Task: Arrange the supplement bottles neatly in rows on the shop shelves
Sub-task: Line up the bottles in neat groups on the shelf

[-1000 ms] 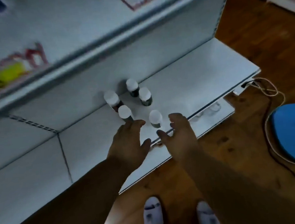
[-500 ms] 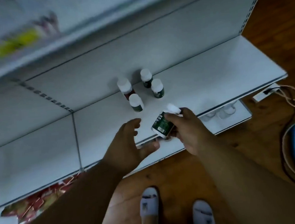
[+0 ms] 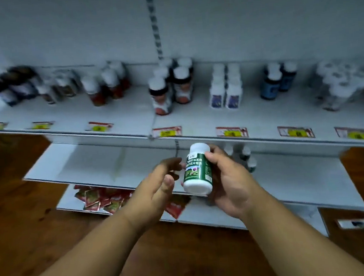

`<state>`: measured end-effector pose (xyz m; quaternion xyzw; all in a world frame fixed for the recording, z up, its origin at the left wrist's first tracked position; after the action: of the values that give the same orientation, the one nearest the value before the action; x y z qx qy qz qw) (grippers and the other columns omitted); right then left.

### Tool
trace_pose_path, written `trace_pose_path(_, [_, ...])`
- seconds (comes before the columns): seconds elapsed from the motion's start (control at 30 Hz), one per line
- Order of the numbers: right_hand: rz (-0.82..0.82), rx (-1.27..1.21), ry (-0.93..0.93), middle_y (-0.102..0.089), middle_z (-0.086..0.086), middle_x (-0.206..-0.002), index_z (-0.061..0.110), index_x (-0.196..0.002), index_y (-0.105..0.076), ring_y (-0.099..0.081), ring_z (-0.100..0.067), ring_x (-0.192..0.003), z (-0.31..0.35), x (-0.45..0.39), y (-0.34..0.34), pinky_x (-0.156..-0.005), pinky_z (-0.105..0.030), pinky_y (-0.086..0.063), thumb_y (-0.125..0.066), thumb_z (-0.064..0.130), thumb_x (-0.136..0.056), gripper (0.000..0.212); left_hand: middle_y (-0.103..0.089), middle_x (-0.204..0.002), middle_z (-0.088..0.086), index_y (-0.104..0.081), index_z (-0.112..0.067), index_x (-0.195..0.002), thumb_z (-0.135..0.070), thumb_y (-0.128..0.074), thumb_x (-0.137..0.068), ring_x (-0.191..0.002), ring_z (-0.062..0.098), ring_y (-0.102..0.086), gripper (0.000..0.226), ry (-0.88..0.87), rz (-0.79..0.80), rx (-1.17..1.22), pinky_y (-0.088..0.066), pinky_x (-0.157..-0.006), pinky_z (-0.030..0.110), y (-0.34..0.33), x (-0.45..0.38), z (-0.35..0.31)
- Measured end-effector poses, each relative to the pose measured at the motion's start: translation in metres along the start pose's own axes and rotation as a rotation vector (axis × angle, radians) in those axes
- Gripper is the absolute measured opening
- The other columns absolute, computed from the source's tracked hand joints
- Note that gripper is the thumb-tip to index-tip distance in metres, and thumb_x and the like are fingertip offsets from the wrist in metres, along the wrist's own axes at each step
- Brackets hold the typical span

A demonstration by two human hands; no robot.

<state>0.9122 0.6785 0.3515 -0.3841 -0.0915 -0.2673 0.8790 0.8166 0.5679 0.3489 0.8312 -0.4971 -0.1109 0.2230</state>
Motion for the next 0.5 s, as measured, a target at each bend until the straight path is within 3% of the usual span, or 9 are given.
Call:
trace_pose_path(0.13, [0.13, 0.102, 0.034, -0.07, -0.007, -0.082, 0.013, -0.114, -0.058, -0.068, -0.021, -0.071, -0.025, -0.02, -0.102, -0.071, -0.042, -0.057, -0.058, 0.03, -0.084, 0.035, -0.055, -0.132, -0.019, -0.041, -0.033, -0.142, -0.095, -0.018, -0.069, -0.12, -0.004, -0.052, 0.098, 0.004, -0.15, 0.012, -0.046, -0.103, 0.037, 0.091, 0.035, 0.013])
trace_pose_path(0.23, [0.221, 0.178, 0.061, -0.069, -0.003, -0.077, 0.014, -0.115, -0.056, -0.066, -0.019, -0.07, -0.068, -0.044, -0.183, -0.071, -0.041, -0.055, -0.058, 0.033, -0.082, 0.038, -0.055, -0.131, -0.019, -0.041, -0.037, -0.14, -0.095, -0.021, -0.068, -0.12, -0.004, -0.051, 0.095, 0.023, -0.216, 0.01, -0.046, -0.103, 0.037, 0.167, 0.072, 0.046])
trace_pose_path(0.3, [0.235, 0.152, 0.056, -0.067, -0.005, -0.075, 0.012, -0.117, -0.057, -0.065, -0.019, -0.066, -0.104, -0.063, -0.237, -0.061, -0.036, -0.058, -0.059, 0.034, -0.08, 0.042, -0.055, -0.131, -0.02, -0.041, -0.04, -0.139, -0.095, -0.023, -0.068, -0.121, -0.003, -0.05, 0.092, 0.041, -0.252, -0.013, -0.047, -0.101, 0.037, 0.221, 0.099, 0.074])
trace_pose_path(0.37, [0.214, 0.106, 0.023, -0.066, -0.011, -0.083, 0.011, -0.122, -0.057, -0.064, -0.024, -0.067, -0.14, -0.085, -0.285, -0.053, -0.033, -0.055, -0.063, 0.035, -0.077, 0.052, -0.055, -0.13, -0.021, -0.041, -0.041, -0.138, -0.093, -0.023, -0.07, -0.119, -0.003, -0.051, 0.088, 0.051, -0.295, -0.04, -0.048, -0.1, 0.036, 0.277, 0.124, 0.099])
trace_pose_path(0.5, [0.124, 0.158, -0.062, -0.065, -0.027, -0.112, 0.01, -0.127, -0.057, -0.063, -0.029, -0.076, -0.196, -0.126, -0.366, -0.053, -0.032, -0.054, -0.068, 0.042, -0.068, 0.067, -0.056, -0.127, -0.017, -0.045, -0.037, -0.135, -0.081, -0.03, -0.08, -0.116, -0.001, -0.053, 0.072, 0.104, -0.386, -0.002, -0.049, -0.099, 0.031, 0.378, 0.164, 0.14])
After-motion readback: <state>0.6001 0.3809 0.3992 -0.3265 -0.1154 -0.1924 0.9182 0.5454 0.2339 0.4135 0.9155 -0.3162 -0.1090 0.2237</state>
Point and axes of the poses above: each hand's wrist, its own x-axis away from the middle knuckle, its own y-axis out of the back of the hand, z = x × y, the point moved 7 cm from there along -x, towards the middle knuckle
